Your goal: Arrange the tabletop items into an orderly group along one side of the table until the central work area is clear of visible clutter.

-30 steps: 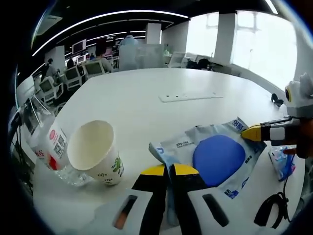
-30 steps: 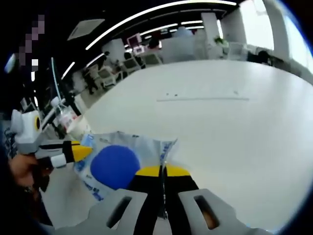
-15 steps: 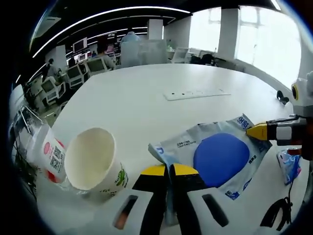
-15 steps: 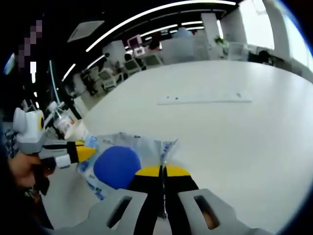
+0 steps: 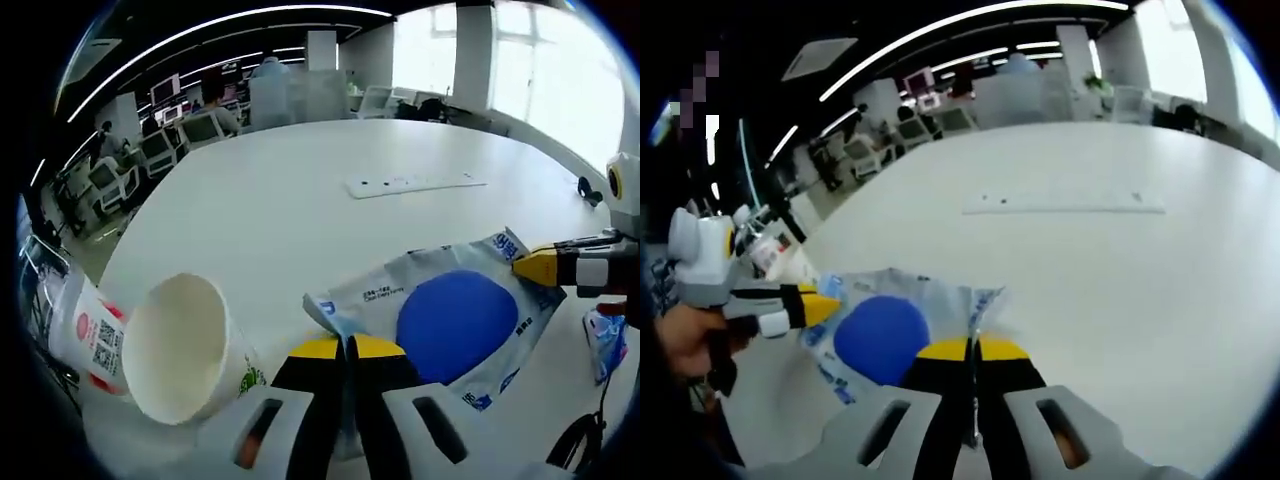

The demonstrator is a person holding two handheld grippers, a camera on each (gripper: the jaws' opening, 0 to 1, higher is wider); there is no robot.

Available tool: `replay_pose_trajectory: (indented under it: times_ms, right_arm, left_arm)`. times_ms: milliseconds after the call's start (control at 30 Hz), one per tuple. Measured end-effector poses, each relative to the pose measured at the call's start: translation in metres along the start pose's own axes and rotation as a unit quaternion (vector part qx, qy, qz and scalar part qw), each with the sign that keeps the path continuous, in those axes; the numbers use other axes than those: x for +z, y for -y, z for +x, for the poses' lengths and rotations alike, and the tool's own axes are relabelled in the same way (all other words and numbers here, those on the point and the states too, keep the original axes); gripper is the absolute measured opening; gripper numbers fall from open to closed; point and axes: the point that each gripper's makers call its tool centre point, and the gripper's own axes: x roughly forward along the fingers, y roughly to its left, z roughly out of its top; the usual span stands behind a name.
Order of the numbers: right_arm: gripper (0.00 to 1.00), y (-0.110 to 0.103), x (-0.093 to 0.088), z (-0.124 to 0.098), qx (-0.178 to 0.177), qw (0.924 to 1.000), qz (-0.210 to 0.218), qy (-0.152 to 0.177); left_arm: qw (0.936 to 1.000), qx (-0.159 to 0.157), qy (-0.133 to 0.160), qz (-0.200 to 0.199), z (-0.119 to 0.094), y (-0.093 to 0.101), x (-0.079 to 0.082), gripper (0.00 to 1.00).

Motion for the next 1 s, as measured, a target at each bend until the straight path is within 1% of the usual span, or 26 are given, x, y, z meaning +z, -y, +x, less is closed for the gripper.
replay_pose_trajectory:
  times_ms: [167,300,500,700,800,1000]
  right_arm:
    - [0.00,0.001,-0.003,0.004,0.001,1.0000,0.008,-0.005]
    - [0.00,0.001,-0.005,0.008,0.002,0.9999,0.005,-0.010]
    - [0.00,0.003,-0.007,0.012,0.001,0.9998,0.008,-0.016]
    - [0.00,0.004,-0.003,0.015,0.004,0.9997,0.011,-0.019]
    - [0.00,0.006,-0.001,0.017,0.006,0.9995,0.027,-0.019]
    - [0.00,0.005,-0.001,0.020,0.011,0.9993,0.030,-0.020]
  left_arm:
    - [1.0000,0.004,-0.004,0.001,0.004,-0.004,0.001,0.01]
    - [1.0000,0.007,-0.005,-0.001,0.006,-0.005,0.001,0.01]
    - [0.9999,0.009,-0.010,0.002,0.007,-0.005,0.000,0.01]
    - [0.9998,0.013,-0.014,-0.003,0.009,-0.006,0.002,0.02]
    - [0.9998,0.015,-0.016,-0.002,0.010,-0.007,0.003,0.02]
    - [0.9996,0.020,-0.019,-0.002,0.012,-0.009,0.005,0.02]
